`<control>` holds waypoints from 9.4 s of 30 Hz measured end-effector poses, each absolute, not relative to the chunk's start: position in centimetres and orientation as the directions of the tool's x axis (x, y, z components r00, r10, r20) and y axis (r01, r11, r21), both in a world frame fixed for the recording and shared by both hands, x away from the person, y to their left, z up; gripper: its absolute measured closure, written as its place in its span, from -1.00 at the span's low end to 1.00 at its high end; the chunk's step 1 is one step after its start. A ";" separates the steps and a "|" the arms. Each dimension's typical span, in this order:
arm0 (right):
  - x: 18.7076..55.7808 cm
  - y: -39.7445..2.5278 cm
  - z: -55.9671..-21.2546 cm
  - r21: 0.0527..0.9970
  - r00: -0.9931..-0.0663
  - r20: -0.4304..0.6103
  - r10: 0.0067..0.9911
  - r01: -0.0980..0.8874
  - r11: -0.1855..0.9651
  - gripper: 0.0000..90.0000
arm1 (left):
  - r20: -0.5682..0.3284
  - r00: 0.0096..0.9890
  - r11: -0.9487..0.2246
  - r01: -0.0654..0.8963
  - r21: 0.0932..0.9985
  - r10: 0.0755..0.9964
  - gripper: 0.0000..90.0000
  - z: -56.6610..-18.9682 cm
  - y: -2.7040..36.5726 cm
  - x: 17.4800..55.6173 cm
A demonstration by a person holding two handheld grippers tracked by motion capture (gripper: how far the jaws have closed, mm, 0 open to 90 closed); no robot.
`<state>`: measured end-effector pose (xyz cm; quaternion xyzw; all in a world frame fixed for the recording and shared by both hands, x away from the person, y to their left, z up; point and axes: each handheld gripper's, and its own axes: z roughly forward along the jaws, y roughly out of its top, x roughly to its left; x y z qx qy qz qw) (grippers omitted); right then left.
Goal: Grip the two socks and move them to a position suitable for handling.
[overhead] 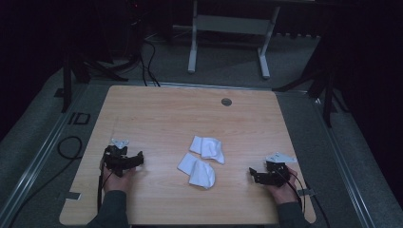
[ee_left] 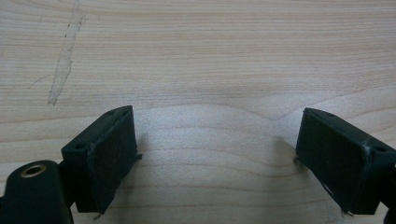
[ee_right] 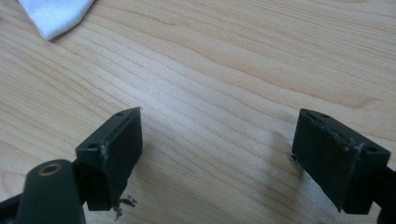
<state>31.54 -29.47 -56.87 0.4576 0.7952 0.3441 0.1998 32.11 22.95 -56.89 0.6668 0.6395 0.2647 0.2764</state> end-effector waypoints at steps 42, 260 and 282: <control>28.7 -23.7 -52.6 0.689 -0.732 -0.064 0.678 0.459 0.561 0.79 | 0.002 0.041 -0.030 0.706 0.707 0.999 -0.69 -56.9 22.9 32.0; 44.8 -14.8 -51.9 0.589 -0.681 -0.036 0.732 0.577 0.566 0.32 | 0.001 0.053 -0.038 0.705 0.708 0.999 -0.68 -56.9 22.6 32.0; 40.2 -17.4 -45.3 0.635 -0.664 -0.105 0.740 0.528 0.564 0.97 | 0.000 0.055 -0.039 0.703 0.710 0.998 -0.68 -56.9 22.5 32.0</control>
